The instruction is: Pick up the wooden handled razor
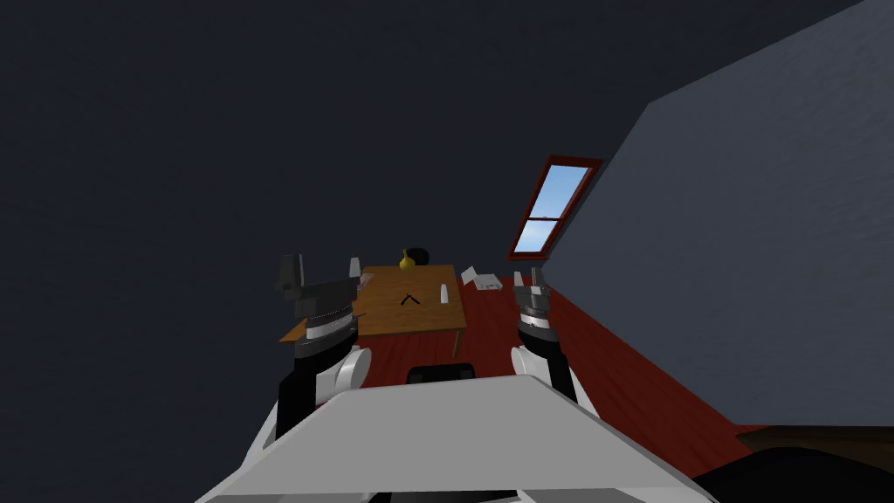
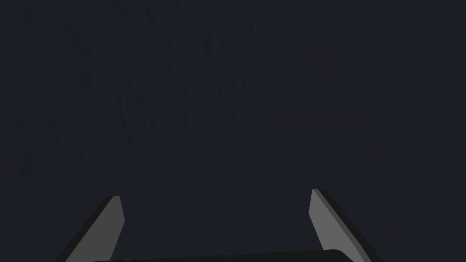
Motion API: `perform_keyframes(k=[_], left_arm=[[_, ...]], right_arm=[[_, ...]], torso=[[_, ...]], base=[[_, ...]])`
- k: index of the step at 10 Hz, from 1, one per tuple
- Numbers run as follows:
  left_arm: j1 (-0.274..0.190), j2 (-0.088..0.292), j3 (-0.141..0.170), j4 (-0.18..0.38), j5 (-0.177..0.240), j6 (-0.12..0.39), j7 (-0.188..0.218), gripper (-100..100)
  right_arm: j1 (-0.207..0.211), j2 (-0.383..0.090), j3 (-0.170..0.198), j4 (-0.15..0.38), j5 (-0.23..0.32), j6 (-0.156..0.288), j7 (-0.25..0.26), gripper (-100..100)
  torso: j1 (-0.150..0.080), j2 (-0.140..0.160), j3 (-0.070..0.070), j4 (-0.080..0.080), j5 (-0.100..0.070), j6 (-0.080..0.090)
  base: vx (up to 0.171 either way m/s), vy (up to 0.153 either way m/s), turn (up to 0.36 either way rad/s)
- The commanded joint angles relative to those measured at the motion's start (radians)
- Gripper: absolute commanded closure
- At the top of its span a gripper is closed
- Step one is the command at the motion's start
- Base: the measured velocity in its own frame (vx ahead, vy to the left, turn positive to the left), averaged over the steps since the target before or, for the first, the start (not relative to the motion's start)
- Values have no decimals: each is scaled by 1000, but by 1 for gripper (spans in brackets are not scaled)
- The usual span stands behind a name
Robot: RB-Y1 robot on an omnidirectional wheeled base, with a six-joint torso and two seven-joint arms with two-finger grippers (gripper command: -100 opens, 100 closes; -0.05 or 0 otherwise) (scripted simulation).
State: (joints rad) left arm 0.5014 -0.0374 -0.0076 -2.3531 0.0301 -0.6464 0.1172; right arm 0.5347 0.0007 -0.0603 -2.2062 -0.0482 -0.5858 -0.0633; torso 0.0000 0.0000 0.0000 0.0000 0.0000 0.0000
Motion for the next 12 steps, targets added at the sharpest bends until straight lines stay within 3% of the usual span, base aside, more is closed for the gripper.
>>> perform_keyframes(k=[1,4,8,12], left_arm=[[-9,30,3,25,-2,-3,1,-100],[-34,77,10,86,-7,-9,3,-100],[-94,130,22,211,-16,-16,5,-100],[-135,150,29,301,-21,-16,5,-100]], right_arm=[[0,0,0,0,0,0,0,0],[0,0,0,0,0,0,0,0],[0,0,0,0,0,0,0,0],[0,0,0,0,0,0,0,0]], torso=[[0,0,0,0,0,0],[-2,1,1,0,0,0],[-2,1,1,0,0,0],[-1,1,1,0,0,0]], base=[[-9,-13,-23],[-19,-27,-29],[-25,-35,-29],[-18,-25,-15]])
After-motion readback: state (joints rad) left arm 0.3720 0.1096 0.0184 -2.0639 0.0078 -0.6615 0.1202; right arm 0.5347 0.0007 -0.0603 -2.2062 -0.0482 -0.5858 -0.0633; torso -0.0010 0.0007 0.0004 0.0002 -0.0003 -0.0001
